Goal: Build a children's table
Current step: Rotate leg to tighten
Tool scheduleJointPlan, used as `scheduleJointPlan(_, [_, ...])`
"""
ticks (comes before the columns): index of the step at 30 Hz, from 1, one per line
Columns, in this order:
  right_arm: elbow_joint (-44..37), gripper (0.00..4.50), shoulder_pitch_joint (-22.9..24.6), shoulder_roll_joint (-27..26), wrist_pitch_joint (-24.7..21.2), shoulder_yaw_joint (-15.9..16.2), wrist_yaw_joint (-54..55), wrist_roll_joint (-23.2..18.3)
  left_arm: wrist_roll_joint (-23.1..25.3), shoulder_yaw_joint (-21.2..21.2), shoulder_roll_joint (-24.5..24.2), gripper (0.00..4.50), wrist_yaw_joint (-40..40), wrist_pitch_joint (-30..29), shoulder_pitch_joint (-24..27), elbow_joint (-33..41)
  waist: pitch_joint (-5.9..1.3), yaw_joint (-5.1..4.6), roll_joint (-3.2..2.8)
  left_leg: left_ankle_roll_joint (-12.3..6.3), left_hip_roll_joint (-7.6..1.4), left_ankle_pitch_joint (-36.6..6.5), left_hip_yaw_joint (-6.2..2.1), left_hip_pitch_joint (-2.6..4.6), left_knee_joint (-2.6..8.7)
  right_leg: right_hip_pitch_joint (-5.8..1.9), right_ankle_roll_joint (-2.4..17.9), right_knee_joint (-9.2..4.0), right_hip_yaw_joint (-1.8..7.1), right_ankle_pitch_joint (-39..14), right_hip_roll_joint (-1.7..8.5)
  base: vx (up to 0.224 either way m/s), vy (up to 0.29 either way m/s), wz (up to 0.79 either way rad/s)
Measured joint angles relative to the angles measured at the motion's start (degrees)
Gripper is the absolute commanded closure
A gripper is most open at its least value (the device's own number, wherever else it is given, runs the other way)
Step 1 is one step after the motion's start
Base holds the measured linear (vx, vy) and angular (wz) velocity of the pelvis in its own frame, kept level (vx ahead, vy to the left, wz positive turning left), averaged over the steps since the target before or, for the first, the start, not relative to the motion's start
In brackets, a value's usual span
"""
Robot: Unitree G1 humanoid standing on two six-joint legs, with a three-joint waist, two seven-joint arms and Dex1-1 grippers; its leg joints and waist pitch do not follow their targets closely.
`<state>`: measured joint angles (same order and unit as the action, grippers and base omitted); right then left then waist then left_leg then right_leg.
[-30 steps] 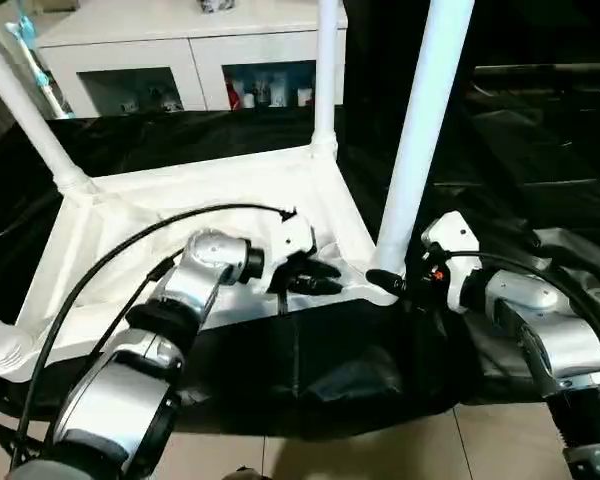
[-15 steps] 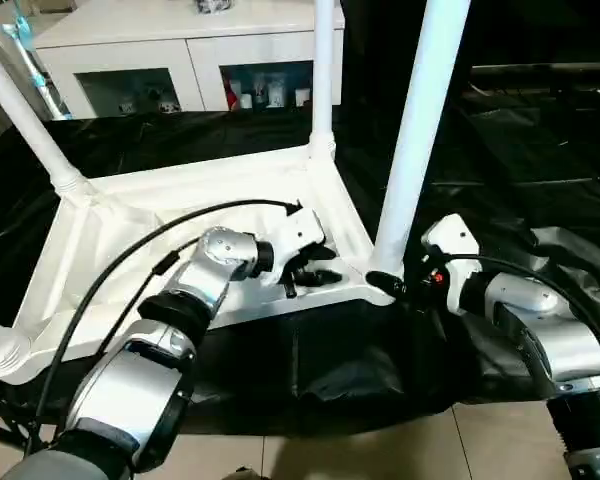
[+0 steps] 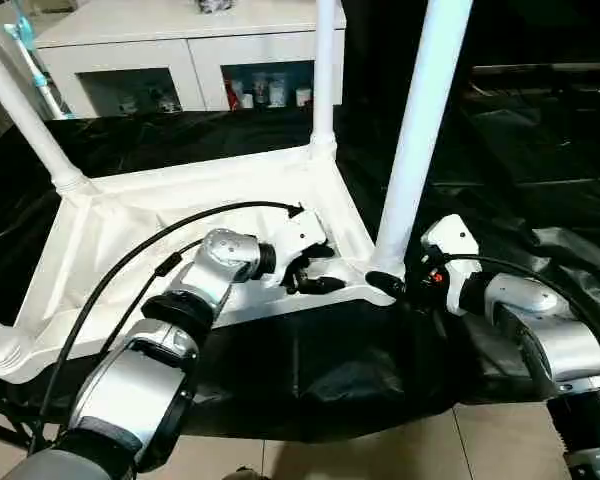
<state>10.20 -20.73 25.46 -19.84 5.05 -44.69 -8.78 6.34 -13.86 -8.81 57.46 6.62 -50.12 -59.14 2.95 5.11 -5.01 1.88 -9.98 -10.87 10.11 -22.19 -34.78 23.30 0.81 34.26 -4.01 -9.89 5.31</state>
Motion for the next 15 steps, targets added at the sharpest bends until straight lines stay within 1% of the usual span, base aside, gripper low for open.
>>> scheduleJointPlan(1, [0.0,0.70,0.0,0.0,0.0,0.0,0.0,0.0,0.0,0.0,0.0,0.73,0.1,0.0,0.0,-0.1,0.00,-0.02,0.00,0.00,0.00,0.0,0.00,0.00,-0.01,0.00,0.0,0.00,0.00,0.0,0.00,0.000,0.000,0.00])
scheduleJointPlan(2, [0.0,0.70,0.0,0.0,0.0,0.0,0.0,0.1,0.0,0.0,0.1,0.64,0.3,-0.1,0.0,-0.1,0.00,-0.03,0.00,0.00,0.00,0.0,0.00,0.00,-0.01,0.00,0.0,0.01,0.00,0.0,0.00,0.000,0.000,0.00])
scheduleJointPlan(6, [0.0,0.70,0.0,0.0,0.0,0.0,0.0,0.4,0.1,-0.2,0.6,0.50,0.6,-0.4,0.0,-0.7,0.00,-0.05,0.00,0.00,0.00,0.0,0.00,0.01,-0.02,0.00,0.0,0.04,0.00,0.0,0.00,0.000,0.000,0.00])
scheduleJointPlan(7, [0.0,0.70,0.0,0.0,0.0,0.1,0.0,0.4,0.2,-0.3,0.6,0.27,0.6,-0.4,0.0,-1.0,0.00,-0.05,0.00,0.00,0.00,0.0,0.00,0.01,-0.03,0.00,0.0,0.05,0.00,0.0,0.00,0.000,0.000,0.00])
scheduleJointPlan(8, [0.0,0.70,0.0,0.0,0.0,0.1,0.0,0.4,0.2,-0.4,0.6,0.27,0.5,-0.4,0.0,-1.0,0.00,-0.05,0.00,0.00,0.00,0.0,0.00,0.01,-0.03,0.00,0.0,0.05,0.00,0.0,0.00,0.000,0.000,0.00])
scheduleJointPlan(11, [0.0,0.70,0.0,0.0,0.0,0.2,0.2,0.4,1.0,-0.8,1.1,0.05,-0.8,-0.3,-0.4,-2.0,0.00,-0.05,0.00,0.00,0.00,0.0,0.00,0.02,-0.04,-0.01,0.0,0.06,0.01,0.0,0.00,0.000,0.000,0.00])
scheduleJointPlan(15, [0.0,0.70,0.0,0.0,0.0,0.4,0.4,0.4,2.3,-1.1,1.7,0.05,-3.5,-0.2,-1.4,-3.2,0.00,-0.09,-0.01,0.00,0.00,0.0,-0.01,0.01,-0.07,-0.01,0.0,0.08,0.01,0.0,0.00,0.000,0.000,0.00])
